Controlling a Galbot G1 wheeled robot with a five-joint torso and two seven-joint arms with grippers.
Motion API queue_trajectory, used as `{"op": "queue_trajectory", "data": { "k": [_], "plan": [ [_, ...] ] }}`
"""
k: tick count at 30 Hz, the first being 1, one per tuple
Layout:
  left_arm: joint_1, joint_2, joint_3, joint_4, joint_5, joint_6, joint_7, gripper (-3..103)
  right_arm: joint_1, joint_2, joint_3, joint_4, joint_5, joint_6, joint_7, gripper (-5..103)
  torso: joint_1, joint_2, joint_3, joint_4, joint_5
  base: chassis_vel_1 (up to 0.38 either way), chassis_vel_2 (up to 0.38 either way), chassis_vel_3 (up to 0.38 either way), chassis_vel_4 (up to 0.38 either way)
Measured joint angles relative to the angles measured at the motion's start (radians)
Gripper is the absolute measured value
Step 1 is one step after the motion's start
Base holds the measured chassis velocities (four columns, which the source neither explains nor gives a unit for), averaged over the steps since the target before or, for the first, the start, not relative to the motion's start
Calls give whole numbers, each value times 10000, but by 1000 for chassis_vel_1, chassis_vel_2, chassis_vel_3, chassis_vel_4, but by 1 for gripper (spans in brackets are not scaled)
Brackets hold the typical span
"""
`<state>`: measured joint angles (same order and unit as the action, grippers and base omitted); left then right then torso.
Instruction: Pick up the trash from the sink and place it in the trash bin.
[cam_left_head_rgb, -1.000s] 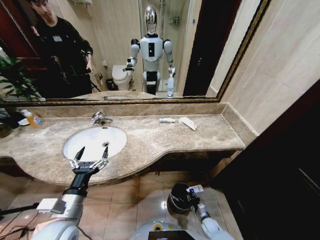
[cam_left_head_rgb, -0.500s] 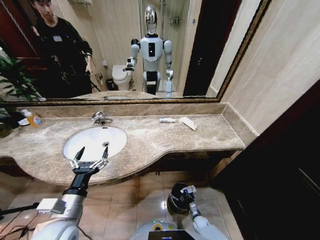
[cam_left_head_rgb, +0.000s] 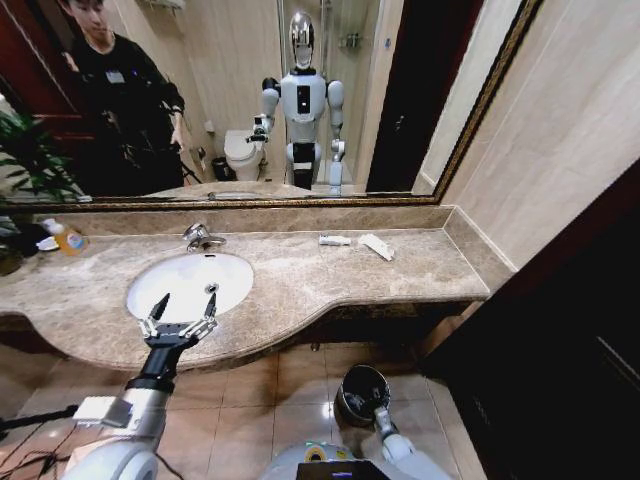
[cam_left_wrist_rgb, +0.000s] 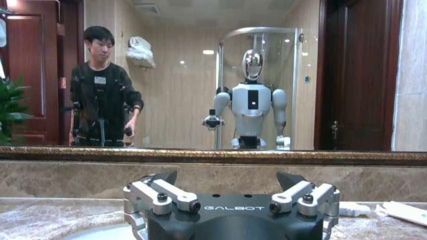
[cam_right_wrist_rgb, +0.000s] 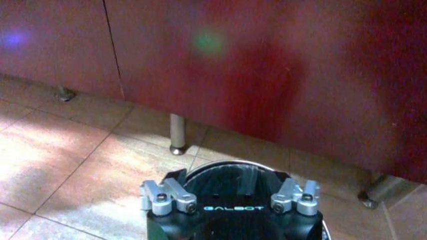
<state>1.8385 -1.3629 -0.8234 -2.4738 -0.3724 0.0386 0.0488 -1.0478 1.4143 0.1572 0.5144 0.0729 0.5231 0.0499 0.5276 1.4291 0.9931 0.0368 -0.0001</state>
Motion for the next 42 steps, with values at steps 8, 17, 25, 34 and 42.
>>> {"op": "queue_trajectory", "data": {
  "k": [8,17,25,34,42],
  "plan": [
    [0,0,0,0,0,0,0,100,-31,7,7,-2,23,5,69,99,0,0,0,0,0,0,0,0,0],
    [0,0,0,0,-1,0,0,100,-35,7,35,-46,99,5,140,100,0,0,0,0,0,0,0,0,0],
    [0,0,0,0,0,0,0,100,-62,44,44,-27,113,4,257,100,0,0,0,0,0,0,0,0,0],
    [0,0,0,0,0,0,0,100,-957,-590,81,2440,406,-763,494,100,0,0,0,0,3,0,0,0,0],
    [0,0,0,0,0,0,0,100,-2460,-1597,155,6466,1093,-2305,1279,100,0,0,0,0,0,0,0,0,0]
  ]
}}
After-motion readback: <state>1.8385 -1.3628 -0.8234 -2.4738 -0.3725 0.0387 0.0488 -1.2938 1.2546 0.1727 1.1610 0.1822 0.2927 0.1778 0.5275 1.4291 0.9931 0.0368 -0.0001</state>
